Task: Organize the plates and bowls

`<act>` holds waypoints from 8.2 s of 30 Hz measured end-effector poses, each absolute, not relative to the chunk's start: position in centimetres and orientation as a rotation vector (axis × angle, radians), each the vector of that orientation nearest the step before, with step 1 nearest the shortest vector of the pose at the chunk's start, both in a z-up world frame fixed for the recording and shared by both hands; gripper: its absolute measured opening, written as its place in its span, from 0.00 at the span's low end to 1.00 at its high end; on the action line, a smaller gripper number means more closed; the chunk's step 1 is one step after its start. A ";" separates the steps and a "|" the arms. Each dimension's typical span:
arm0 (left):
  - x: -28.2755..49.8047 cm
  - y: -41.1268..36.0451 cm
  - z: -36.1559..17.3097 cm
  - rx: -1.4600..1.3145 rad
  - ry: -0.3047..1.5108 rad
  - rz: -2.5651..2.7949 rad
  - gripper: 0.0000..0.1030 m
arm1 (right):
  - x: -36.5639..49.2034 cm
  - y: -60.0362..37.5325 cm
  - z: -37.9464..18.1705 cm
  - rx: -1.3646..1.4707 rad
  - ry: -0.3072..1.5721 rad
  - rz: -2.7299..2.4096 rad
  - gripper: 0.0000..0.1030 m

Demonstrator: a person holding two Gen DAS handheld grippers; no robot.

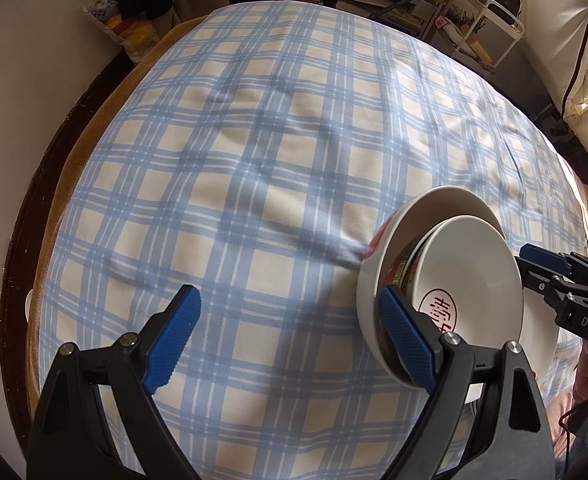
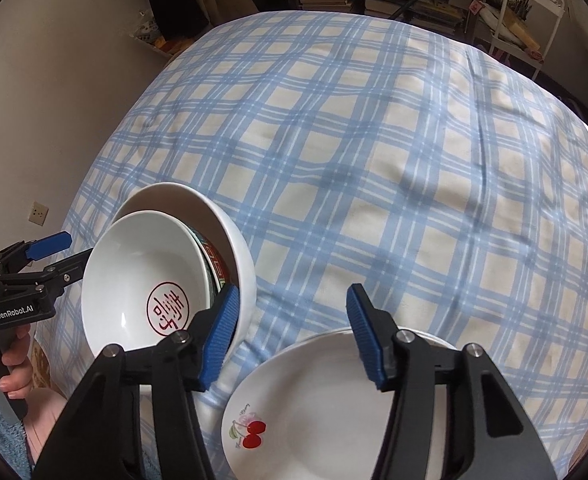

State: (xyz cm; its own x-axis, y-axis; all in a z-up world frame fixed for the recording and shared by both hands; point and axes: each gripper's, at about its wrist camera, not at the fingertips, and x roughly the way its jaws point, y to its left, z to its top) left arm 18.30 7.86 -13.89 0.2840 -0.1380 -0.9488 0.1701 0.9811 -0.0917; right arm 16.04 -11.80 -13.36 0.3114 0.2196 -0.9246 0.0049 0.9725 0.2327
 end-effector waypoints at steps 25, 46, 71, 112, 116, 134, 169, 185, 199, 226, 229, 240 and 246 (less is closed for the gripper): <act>18.4 6.2 -16.2 -0.142 1.342 -0.259 0.03 | 17.8 -9.2 -14.5 0.281 1.320 0.149 0.10; 19.0 6.7 -16.6 -0.146 1.369 -0.283 0.02 | 18.2 -8.6 -14.5 0.320 1.362 0.069 0.10; 17.8 5.0 -11.1 -0.119 1.316 -0.310 0.02 | 15.9 -10.1 -10.0 0.316 1.303 0.052 0.08; 8.5 -6.9 -13.2 0.145 1.317 -0.419 0.02 | 2.4 -20.6 -13.2 0.553 1.221 -0.105 0.09; 8.8 -7.3 -13.3 0.137 1.312 -0.419 0.02 | 2.4 -21.2 -13.6 0.588 1.220 -0.096 0.09; 8.4 -7.9 -13.1 0.184 1.228 -0.427 0.08 | 2.7 -22.1 -13.6 0.583 1.209 -0.077 0.09; -6.2 -0.5 3.5 0.222 0.414 -0.286 0.93 | -10.5 -21.2 2.2 0.186 0.491 -0.181 0.97; -7.8 1.1 2.5 0.187 0.378 -0.171 0.93 | -12.9 -19.0 2.7 0.069 0.373 -0.225 1.00; -6.7 1.0 1.4 0.189 0.426 -0.163 0.94 | -11.4 -19.4 1.1 0.083 0.427 -0.216 1.00; -5.3 0.7 0.0 0.194 0.502 -0.148 0.94 | -11.0 -19.8 0.2 0.089 0.457 -0.217 1.00; -5.3 0.7 0.0 0.194 0.505 -0.149 0.94 | -11.0 -19.8 0.1 0.089 0.461 -0.217 1.00; -5.3 0.8 0.0 0.197 0.499 -0.141 0.94 | -10.9 -19.8 0.1 0.089 0.461 -0.216 1.00; -5.3 0.8 0.0 0.198 0.499 -0.142 0.94 | -10.9 -19.8 0.2 0.087 0.462 -0.216 1.00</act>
